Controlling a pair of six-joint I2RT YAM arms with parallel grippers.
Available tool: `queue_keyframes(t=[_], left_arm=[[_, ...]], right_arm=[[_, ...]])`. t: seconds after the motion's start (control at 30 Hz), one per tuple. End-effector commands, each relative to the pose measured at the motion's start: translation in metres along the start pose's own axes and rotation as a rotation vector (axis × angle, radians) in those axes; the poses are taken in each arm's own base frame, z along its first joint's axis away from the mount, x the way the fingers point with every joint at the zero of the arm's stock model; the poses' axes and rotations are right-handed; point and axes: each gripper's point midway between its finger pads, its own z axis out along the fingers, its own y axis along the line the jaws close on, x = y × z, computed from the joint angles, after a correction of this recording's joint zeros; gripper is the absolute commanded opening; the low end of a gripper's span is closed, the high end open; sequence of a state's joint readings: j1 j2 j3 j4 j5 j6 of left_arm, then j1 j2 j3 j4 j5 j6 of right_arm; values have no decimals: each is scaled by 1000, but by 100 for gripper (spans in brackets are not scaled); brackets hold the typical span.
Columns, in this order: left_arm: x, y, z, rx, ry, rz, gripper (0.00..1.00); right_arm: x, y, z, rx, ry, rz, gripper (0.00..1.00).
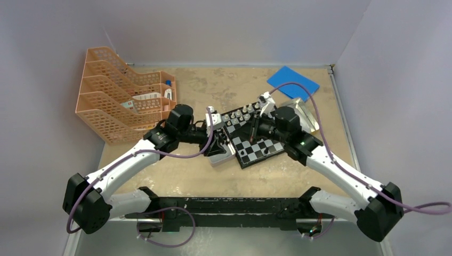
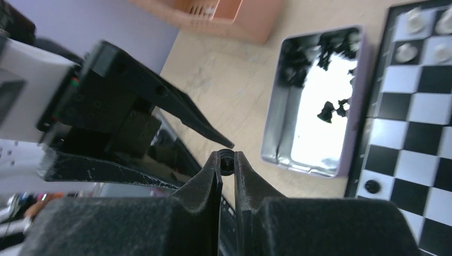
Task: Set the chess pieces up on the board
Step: Place the chess piece on the chessboard.
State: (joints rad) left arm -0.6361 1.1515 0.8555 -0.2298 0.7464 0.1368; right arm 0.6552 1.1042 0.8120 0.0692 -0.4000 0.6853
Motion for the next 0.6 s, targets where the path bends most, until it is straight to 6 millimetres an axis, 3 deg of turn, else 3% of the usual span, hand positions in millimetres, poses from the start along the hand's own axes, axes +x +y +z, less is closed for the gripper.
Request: queue_keyframes(t=[0.0,0.13,0.3,0.57], left_arm=[[-25,5,-10,-71,-26,-32,51],[-22,10,-17,-138,8,-121,64],[-3,12,-27,-233,71,-275,68],[34,2,-46,-328,104,-395,70]], right_arm=[[-56,-6,-28,165,-269,-17,1],[-75,-29,-50,327,-398,2,1],[-80,-65,-69,542,-462,23,1],[-57,-124,-93,856,-450,48,2]])
